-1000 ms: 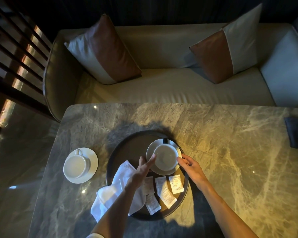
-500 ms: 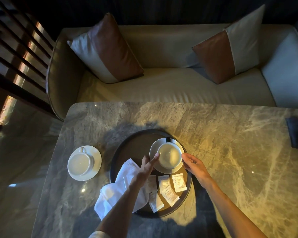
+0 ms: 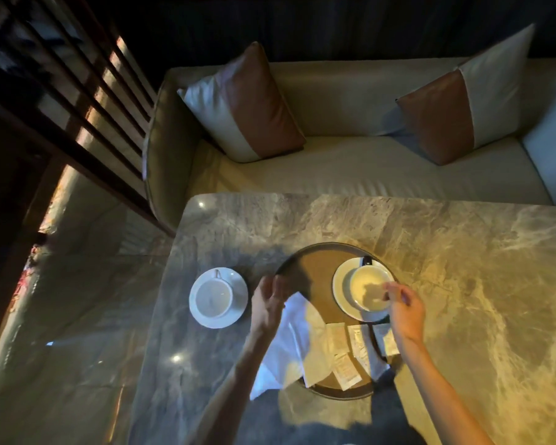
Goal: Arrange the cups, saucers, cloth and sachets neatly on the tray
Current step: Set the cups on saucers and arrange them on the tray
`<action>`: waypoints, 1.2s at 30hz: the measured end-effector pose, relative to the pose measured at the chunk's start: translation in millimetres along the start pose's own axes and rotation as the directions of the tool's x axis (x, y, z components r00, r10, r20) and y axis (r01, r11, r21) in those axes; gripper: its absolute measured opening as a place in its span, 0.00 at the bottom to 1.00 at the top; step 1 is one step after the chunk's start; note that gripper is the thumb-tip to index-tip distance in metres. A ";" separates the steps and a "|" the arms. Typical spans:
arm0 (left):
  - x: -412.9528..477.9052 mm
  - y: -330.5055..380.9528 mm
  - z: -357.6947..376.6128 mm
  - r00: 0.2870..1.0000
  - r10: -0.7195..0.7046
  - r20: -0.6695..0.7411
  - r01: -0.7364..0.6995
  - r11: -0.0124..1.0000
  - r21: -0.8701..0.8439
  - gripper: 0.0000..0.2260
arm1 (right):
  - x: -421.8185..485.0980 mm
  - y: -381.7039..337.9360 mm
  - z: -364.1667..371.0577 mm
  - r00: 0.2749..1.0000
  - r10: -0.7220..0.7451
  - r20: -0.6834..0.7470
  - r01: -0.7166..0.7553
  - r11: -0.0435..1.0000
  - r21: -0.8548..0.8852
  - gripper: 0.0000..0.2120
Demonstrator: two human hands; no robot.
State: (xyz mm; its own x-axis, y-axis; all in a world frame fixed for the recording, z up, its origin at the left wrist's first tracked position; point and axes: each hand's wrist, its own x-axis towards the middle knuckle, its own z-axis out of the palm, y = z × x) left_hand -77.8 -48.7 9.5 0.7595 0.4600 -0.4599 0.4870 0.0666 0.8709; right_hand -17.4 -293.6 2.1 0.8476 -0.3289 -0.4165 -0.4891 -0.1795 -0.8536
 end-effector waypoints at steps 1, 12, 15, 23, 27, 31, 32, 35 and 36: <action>4.6 3.1 -20.4 0.999 0.004 -0.043 -0.005 1.000 -0.009 0.14 | -10.6 -11.0 19.2 0.996 0.002 0.094 -0.003 1.000 0.012 0.10; 51.4 -8.8 -203.5 0.997 -0.013 -0.077 0.039 0.938 0.345 0.11 | -106.5 -18.1 232.3 0.837 0.161 0.523 -0.042 0.972 -0.232 0.14; 60.8 -25.9 -204.5 0.986 -0.157 0.050 0.126 0.917 0.379 0.17 | -119.3 -3.4 251.5 0.838 0.181 0.516 -0.061 0.969 -0.240 0.15; 60.6 -55.7 -196.2 0.981 -0.160 0.108 0.088 0.868 0.488 0.13 | -136.7 19.0 257.7 0.850 0.188 0.492 -0.010 0.940 -0.341 0.12; 60.0 -59.2 -202.5 0.991 -0.122 0.047 0.099 0.934 0.342 0.10 | -135.7 23.9 259.5 0.889 0.187 0.418 -0.049 0.946 -0.320 0.10; 62.8 -64.1 -212.3 0.992 -0.087 -0.090 0.109 0.954 0.280 0.08 | -129.1 31.7 258.7 0.943 0.199 0.267 -0.128 0.957 -0.261 0.07; 65.0 -65.4 -213.5 0.992 -0.104 -0.076 0.123 0.943 0.309 0.07 | -128.0 31.9 259.9 0.931 0.235 0.280 -0.165 0.954 -0.251 0.09; 71.3 -72.7 -211.7 0.961 -0.277 0.019 0.251 0.897 0.365 0.12 | -123.9 33.5 263.7 0.886 0.326 0.330 -0.261 0.938 -0.226 0.11; 72.8 -74.9 -210.5 0.944 -0.329 0.030 0.298 0.887 0.353 0.12 | -122.7 33.9 264.7 0.883 0.341 0.324 -0.288 0.936 -0.201 0.09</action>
State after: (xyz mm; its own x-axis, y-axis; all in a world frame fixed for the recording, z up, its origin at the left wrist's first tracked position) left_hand -149.7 166.2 -52.7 0.5694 0.3859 -0.7258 0.8106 -0.1168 0.5738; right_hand -83.4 -14.0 -58.7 0.6480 -0.0511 -0.7599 -0.7433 -0.2600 -0.6164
